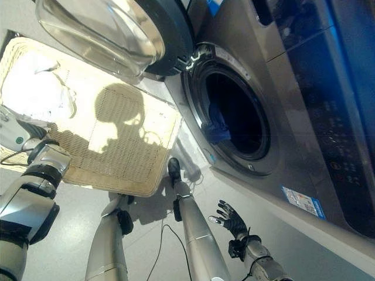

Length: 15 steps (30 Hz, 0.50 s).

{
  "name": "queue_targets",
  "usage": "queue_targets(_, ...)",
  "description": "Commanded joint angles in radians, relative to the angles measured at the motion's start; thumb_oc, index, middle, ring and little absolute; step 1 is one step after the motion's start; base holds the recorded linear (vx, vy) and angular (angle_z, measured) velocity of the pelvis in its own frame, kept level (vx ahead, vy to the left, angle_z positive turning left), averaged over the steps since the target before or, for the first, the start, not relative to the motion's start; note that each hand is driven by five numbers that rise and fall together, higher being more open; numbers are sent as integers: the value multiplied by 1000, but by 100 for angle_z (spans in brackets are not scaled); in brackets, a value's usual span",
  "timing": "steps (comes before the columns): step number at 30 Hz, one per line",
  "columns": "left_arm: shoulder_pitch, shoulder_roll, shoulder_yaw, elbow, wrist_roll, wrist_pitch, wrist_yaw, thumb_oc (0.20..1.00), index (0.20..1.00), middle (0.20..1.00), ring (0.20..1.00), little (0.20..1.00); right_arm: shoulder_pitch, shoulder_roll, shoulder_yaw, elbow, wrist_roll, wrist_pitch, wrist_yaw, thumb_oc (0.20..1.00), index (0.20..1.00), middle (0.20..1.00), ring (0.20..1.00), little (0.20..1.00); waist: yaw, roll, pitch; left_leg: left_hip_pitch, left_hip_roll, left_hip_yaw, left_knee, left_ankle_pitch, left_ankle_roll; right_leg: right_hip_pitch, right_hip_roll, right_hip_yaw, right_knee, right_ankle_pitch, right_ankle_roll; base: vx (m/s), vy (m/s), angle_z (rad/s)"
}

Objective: Put the clothes into the washing machine.

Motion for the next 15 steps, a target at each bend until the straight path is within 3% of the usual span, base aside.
queue_targets(1, -28, 96, -40, -36, 29, -47, -152, 862, 862, 862, 862, 862, 34, -34, 13, -66, 37, -10, -4, 1000, 1000, 1000, 1000, 1000, 22, -116, 14, 46, -98, 42, 169, -238, 1, -15, 78, 7, -157, 163, 37, 11, -16, 17)
queue_targets(2, -29, 96, -41, -36, 28, -47, -154, 824, 824, 824, 824, 824, 34, -34, 11, -66, 37, -9, -3, 1000, 1000, 1000, 1000, 1000, 22, -116, 14, 45, -98, 41, 169, -239, 1, -16, 78, 7, -158, 163, 37, 20, -25, 16)
queue_targets(3, -42, 94, -52, -37, 26, -29, -162, 567, 567, 567, 567, 567, 29, -35, 11, -67, 47, -13, 1, 1000, 1000, 1000, 1000, 1000, 20, -118, 14, 26, -101, 35, 176, -241, 1, -32, 80, 5, -157, 165, 37, 11, -12, 7)
queue_targets(4, -46, 93, -54, -36, 27, -28, -166, 539, 539, 539, 539, 539, 28, -36, 10, -67, 51, -15, 4, 1000, 1000, 1000, 1000, 1000, 20, -118, 14, 22, -101, 34, 177, -241, 1, -35, 80, 4, -157, 165, 37, 16, -14, 4)
queue_targets(5, -58, 92, -59, -25, 28, -16, -162, 454, 454, 454, 454, 454, 21, -38, 9, -65, 59, -15, 7, 1000, 1000, 1000, 1000, 1000, 17, -121, 14, 9, -100, 31, 178, -240, -1, -48, 80, 2, -157, 169, 37, 0, 0, 0)
queue_targets(10, -64, 92, -61, -16, 31, -14, -163, 435, 435, 435, 435, 435, 18, -38, 9, -63, 61, -16, 11, 1000, 1000, 1000, 1000, 1000, 16, -122, 14, 5, -101, 29, 179, -241, -2, -52, 80, 2, -158, 170, 37, 0, 0, 0)
queue_targets(11, -81, 91, -71, 0, 24, -1, -178, 222, 222, 222, 222, 222, 11, -35, 10, -59, 75, -16, 20, 1000, 1000, 1000, 1000, 1000, 14, -126, 14, -3, -103, 23, 186, -245, -2, -59, 82, 3, -157, 173, 37, 0, 0, 0)
queue_targets(12, -77, 92, -52, -2, -97, -76, -188, 200, 200, 200, 200, 200, 13, -35, 10, -71, 72, -13, 8, 1000, 1000, 1000, 1000, 1000, 13, -126, 14, -7, -103, 19, 181, -240, -7, -65, 82, 6, -164, 176, 37, 0, 0, 0)
queue_targets(15, -43, 76, 1, -35, -169, -172, -153, 200, 200, 200, 200, 200, 28, -33, 10, -88, 62, -18, 8, 1000, 1000, 1000, 1000, 1000, 18, -121, 14, 5, -106, 16, 168, -236, -8, -56, 85, 9, -164, 172, 37, 0, 0, 0)
